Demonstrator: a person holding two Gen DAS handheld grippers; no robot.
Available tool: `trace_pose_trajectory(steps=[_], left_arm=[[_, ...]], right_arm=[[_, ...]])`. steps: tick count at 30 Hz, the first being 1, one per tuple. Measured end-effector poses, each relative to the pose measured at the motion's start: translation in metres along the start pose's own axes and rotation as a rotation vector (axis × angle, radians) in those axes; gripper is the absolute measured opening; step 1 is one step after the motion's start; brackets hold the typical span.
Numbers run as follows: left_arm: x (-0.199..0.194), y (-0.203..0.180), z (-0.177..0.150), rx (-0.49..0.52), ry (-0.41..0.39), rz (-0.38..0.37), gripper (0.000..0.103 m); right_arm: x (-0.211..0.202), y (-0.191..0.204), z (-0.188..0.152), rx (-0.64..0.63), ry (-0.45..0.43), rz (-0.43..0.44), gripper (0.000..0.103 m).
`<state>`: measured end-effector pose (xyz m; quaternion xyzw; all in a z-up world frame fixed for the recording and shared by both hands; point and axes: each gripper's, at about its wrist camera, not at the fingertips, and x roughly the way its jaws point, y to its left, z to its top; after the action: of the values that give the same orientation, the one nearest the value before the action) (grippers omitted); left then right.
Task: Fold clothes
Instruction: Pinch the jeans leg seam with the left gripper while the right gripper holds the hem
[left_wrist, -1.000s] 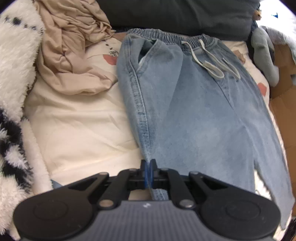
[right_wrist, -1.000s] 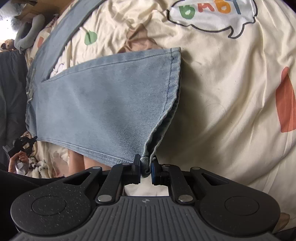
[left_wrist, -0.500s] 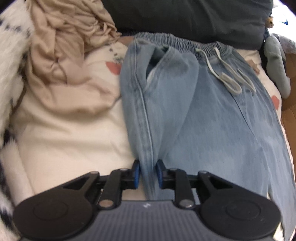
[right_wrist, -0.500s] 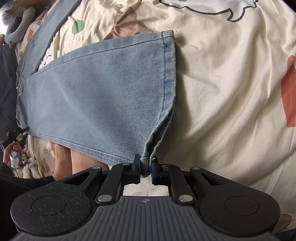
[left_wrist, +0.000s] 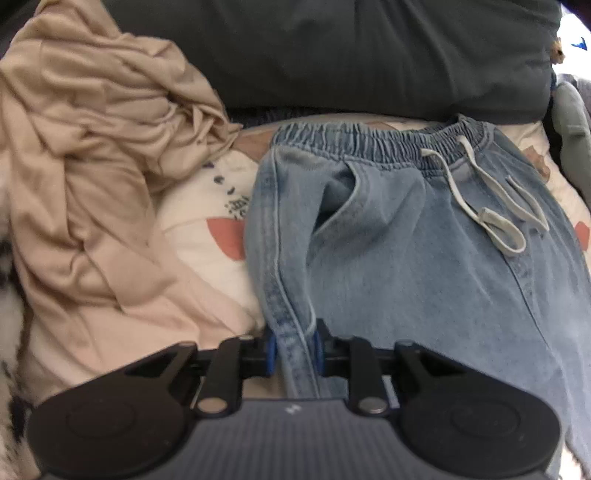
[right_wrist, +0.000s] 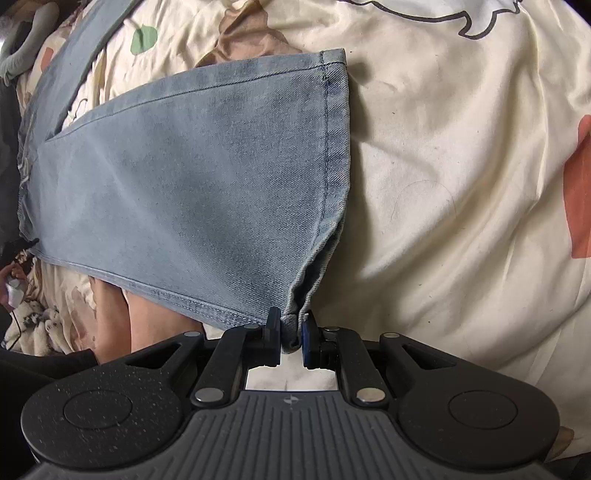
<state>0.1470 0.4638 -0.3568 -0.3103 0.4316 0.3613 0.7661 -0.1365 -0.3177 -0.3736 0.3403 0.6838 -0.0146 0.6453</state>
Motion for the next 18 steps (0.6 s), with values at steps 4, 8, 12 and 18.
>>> trace_pose_trajectory(steps=[4,8,12,18], left_arm=[[-0.008,0.004,0.007,-0.015,-0.028,0.036,0.013],[-0.009,0.004,0.004,0.042,-0.032,0.051,0.013],[-0.003,0.004,0.000,0.079,-0.045,0.084,0.013],[0.006,0.001,0.007,0.122,-0.018,0.092,0.018]], right_arm=[[-0.003,0.003,0.004,0.015,0.002,0.001,0.009],[-0.007,0.006,0.004,-0.001,0.000,-0.006,0.009],[0.003,0.006,0.004,0.005,0.018,-0.024,0.009],[0.011,0.005,0.006,0.007,0.025,-0.045,0.011]])
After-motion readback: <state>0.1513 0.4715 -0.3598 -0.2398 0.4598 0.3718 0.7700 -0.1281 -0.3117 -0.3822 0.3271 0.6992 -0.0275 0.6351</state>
